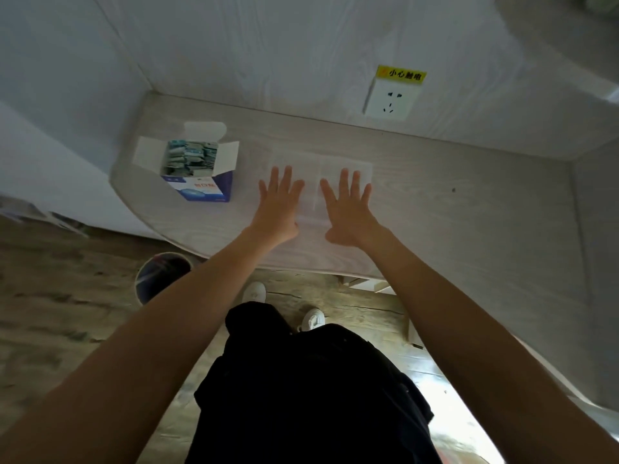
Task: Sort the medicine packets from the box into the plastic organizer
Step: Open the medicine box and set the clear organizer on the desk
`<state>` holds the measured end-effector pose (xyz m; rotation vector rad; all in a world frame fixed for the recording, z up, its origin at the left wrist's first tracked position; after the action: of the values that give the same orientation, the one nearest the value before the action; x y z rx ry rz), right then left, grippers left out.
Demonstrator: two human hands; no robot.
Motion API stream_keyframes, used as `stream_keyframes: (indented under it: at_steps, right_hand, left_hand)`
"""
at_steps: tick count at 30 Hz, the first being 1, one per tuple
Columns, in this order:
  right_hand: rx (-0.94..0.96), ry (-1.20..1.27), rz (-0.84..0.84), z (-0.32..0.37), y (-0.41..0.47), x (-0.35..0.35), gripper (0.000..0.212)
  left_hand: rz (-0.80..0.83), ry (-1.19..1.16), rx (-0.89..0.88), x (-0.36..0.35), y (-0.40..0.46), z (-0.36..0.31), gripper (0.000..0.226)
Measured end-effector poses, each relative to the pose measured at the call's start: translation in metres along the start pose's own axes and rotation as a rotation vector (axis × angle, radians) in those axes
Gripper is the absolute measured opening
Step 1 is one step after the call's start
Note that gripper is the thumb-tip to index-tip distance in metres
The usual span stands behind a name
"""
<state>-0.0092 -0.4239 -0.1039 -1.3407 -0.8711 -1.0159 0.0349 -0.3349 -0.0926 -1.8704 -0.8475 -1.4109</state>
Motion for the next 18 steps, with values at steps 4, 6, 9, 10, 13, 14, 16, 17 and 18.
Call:
stream_keyframes:
  at_steps: [4, 6, 9, 10, 13, 14, 16, 17, 18]
  right_hand:
    - [0.026, 0.082, -0.026, -0.004, -0.005, 0.006, 0.097]
    - [0.062, 0.201, -0.079, -0.007, -0.014, 0.012, 0.088]
    - [0.108, 0.394, -0.289, -0.015, -0.034, 0.03, 0.066]
    - [0.101, 0.409, -0.349, -0.019, -0.04, 0.035, 0.06]
    - [0.023, 0.478, -0.358, -0.027, -0.049, 0.04, 0.049]
    - [-0.004, 0.507, -0.372, -0.03, -0.05, 0.045, 0.047]
    - [-0.046, 0.589, -0.453, -0.039, -0.052, 0.06, 0.044]
    - [-0.067, 0.633, -0.507, -0.045, -0.054, 0.07, 0.045]
    - [-0.094, 0.675, -0.564, -0.052, -0.054, 0.079, 0.045]
  left_hand:
    - [0.04, -0.153, -0.022, 0.01, -0.003, 0.005, 0.076]
    - [-0.022, -0.22, -0.077, 0.023, -0.011, 0.008, 0.065]
    - [-0.312, -0.42, -0.034, 0.047, -0.033, 0.025, 0.058]
    - [-0.386, -0.487, 0.059, 0.048, -0.039, 0.036, 0.065]
    - [-0.312, -0.727, 0.384, 0.021, -0.044, 0.06, 0.085]
    - [-0.244, -0.771, 0.444, 0.009, -0.044, 0.062, 0.087]
    - [-0.165, -0.764, 0.497, -0.005, -0.044, 0.065, 0.086]
    - [-0.161, -0.717, 0.511, -0.006, -0.045, 0.068, 0.081]
    - [-0.175, -0.64, 0.515, -0.005, -0.046, 0.071, 0.072]
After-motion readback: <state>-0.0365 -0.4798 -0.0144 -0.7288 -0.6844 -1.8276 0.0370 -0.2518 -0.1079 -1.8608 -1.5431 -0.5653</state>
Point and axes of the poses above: each hand's wrist, its own y-axis towards the middle knuckle, its own x-axis out of the back of the hand, z = x × y, the point moved 10 cm from there along y, towards the middle knuckle, and after that the axes turned 7 degrees about -z, right-handed, at the moved point
